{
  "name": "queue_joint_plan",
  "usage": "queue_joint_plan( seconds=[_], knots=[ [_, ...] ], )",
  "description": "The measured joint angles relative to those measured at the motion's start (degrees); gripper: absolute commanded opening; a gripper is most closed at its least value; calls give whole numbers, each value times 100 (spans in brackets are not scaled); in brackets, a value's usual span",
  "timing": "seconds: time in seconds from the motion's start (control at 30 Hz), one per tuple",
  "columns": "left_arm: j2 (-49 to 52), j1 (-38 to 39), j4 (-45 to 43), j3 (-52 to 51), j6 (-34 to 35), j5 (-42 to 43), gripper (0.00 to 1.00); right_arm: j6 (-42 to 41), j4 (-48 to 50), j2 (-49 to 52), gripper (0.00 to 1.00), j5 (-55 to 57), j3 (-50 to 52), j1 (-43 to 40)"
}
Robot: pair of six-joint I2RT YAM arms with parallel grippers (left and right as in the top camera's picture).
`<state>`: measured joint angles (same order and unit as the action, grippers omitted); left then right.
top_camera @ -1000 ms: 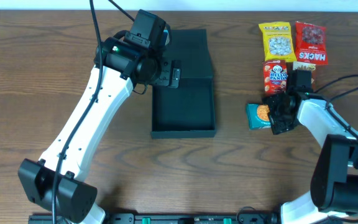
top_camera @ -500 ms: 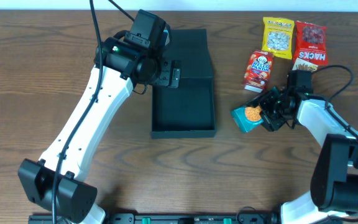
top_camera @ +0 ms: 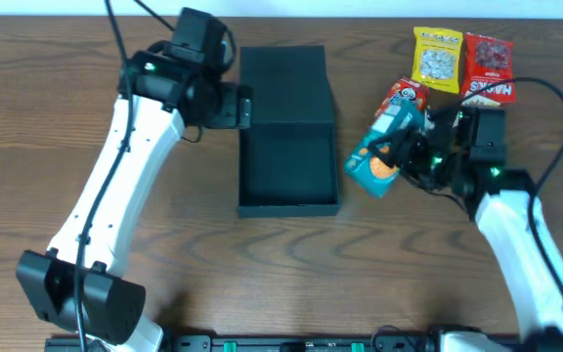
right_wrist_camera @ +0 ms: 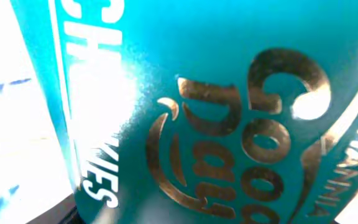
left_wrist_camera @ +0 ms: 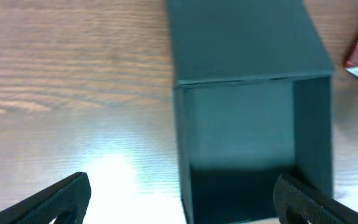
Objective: Pack container
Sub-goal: 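Carry the Chunkies box into the black box and release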
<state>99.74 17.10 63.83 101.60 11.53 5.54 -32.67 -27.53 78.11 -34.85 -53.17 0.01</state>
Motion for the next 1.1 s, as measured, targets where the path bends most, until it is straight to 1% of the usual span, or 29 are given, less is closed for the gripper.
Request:
queue_joint_plan(
  seconds=[0.17,0.37,0.47,0.7,0.93,0.97,1.0,1.03,1.07,1.1],
  knots=[
    [0,-358,192,0,2,0,95,133,337,-527,50,160,-2,868],
    [0,-734,461,0,2,0,95,175,297,-367,49,863,-4,2120],
    [0,-909,507,0,2,0,95,170,155,-238,50,1279,-48,2476],
    [0,-1331,535,0,2,2,95,175,-146,229,50,2087,-472,2835],
    [0,-1443,584,0,0,9,95,280,-245,1005,51,2332,-874,2970],
    [0,-1443,584,0,0,9,95,306,-293,1102,53,2354,-898,2970],
    [0,-1443,584,0,0,9,95,339,-361,1209,59,2382,-927,2970],
    [0,-1443,584,0,0,9,95,367,-439,1268,73,2400,-960,2970],
    [0,-1443,581,0,0,9,95,459,-527,1340,99,2409,-988,2970],
    [0,-1443,579,0,0,9,95,511,-562,1368,99,2417,-997,2970]
  ],
)
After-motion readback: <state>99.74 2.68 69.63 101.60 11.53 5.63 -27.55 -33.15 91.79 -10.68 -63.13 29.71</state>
